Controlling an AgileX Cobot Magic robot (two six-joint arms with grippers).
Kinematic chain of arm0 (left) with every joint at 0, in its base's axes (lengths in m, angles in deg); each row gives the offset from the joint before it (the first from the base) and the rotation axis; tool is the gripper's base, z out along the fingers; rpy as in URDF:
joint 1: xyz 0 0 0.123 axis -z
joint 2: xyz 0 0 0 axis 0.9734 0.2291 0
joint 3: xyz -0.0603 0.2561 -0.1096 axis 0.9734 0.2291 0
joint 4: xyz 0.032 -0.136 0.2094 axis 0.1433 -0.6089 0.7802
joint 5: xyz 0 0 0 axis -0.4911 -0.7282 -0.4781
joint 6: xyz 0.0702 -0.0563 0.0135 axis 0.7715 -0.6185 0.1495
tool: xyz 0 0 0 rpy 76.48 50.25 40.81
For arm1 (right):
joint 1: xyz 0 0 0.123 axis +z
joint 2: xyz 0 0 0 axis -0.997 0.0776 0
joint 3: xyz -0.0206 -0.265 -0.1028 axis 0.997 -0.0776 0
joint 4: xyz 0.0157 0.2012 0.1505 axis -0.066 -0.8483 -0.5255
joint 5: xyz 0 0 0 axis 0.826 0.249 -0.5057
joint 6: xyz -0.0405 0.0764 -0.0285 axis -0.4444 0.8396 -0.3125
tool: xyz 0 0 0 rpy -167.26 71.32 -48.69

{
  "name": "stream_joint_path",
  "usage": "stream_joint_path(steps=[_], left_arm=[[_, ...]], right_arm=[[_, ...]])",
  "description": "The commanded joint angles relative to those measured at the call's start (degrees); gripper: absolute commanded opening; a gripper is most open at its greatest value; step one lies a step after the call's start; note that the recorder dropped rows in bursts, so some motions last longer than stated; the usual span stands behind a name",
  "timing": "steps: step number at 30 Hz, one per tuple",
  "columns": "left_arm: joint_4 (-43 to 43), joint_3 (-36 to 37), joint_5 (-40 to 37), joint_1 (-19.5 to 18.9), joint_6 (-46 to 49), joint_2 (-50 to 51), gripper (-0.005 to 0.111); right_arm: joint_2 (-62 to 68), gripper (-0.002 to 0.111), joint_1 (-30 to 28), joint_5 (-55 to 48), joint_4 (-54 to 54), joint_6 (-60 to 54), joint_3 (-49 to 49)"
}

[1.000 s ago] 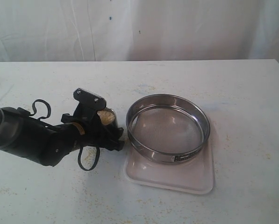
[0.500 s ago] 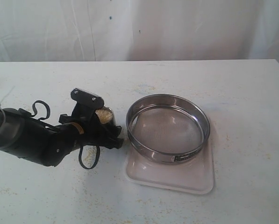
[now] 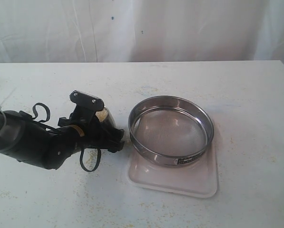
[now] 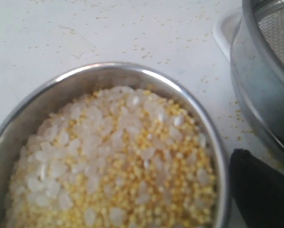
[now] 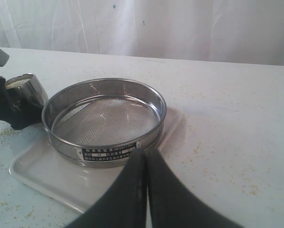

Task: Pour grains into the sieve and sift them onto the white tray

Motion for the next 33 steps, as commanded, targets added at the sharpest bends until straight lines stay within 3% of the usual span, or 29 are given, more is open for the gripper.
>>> stream_joint_path(steps=[1, 33], left_arm=[[-0.6, 0.6, -2.0, 0.3, -0.6, 0.5, 0.096], [-0.8, 0.5, -4.5, 0.4, 2.8, -1.9, 0.096]], right_arm=[[-0.4, 0.0, -0.2, 0.4, 0.1, 0.1, -0.4], [-0.4, 0.0, -0.2, 0.4, 0.1, 0.1, -0.4]])
